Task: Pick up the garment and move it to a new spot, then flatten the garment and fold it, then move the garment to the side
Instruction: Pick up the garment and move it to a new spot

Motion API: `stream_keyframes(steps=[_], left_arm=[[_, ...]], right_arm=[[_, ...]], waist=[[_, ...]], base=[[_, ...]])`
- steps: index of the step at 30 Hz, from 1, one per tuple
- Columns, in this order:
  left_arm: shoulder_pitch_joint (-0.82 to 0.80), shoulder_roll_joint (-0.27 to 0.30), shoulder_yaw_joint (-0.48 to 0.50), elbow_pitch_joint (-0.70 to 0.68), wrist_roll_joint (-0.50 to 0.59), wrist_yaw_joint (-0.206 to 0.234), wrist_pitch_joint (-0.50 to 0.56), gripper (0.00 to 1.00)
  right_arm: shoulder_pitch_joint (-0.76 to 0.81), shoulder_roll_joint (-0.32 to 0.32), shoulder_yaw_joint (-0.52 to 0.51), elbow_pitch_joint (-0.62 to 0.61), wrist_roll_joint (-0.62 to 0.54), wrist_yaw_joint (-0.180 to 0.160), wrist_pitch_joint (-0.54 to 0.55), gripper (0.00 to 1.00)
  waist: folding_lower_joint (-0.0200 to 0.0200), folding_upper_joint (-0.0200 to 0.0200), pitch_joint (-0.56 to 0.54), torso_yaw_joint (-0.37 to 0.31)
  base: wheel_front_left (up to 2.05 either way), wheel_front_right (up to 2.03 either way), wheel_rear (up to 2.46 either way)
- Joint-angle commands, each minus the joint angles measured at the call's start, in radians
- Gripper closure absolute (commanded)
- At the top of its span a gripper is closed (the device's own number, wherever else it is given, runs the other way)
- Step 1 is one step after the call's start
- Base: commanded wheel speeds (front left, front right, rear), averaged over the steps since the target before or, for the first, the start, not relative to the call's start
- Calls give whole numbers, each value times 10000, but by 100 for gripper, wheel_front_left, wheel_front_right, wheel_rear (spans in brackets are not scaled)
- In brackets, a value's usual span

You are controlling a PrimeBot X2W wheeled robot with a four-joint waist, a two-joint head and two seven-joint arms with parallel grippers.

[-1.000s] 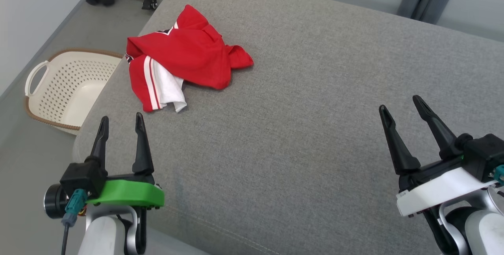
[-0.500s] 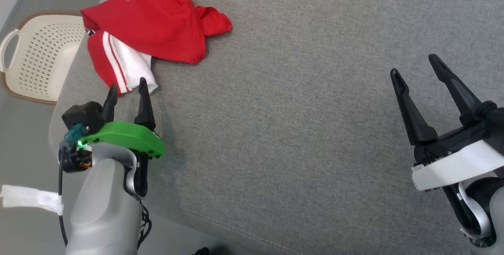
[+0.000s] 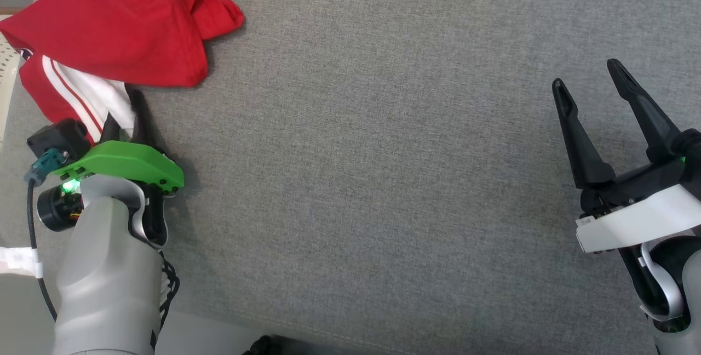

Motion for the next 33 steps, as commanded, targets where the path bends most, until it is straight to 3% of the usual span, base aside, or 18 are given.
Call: stream_keyframes(steps=[1,7,16,26,33], left_arm=[[337,58,158,-158,194,57,42,100],[1328,127,866,-2082,1075,379,25,100],[3060,-137,1065,-4983,2162,219,27,100],[4235,-320,-384,-6720,2344,23,120,100],[4205,-353,-2416,-7033,2068,-172,673,100]], right_arm=[[29,59,-12,72,-62,1,-121,0],[219,316,-38,426,-102,1,-446,0],[620,651,355,963,-16,1,-986,0],[576,594,1050,1568,218,1,-1696,0],[779,827,1104,1943,323,1,-2010,0]], waist=[[0,0,-176,-84],[0,0,-1068,-200],[0,0,-2666,-622],[0,0,-3741,-1996],[0,0,-3652,-3460]], base=[[0,0,0],[0,0,0],[0,0,0],[0,0,0],[0,0,0]])
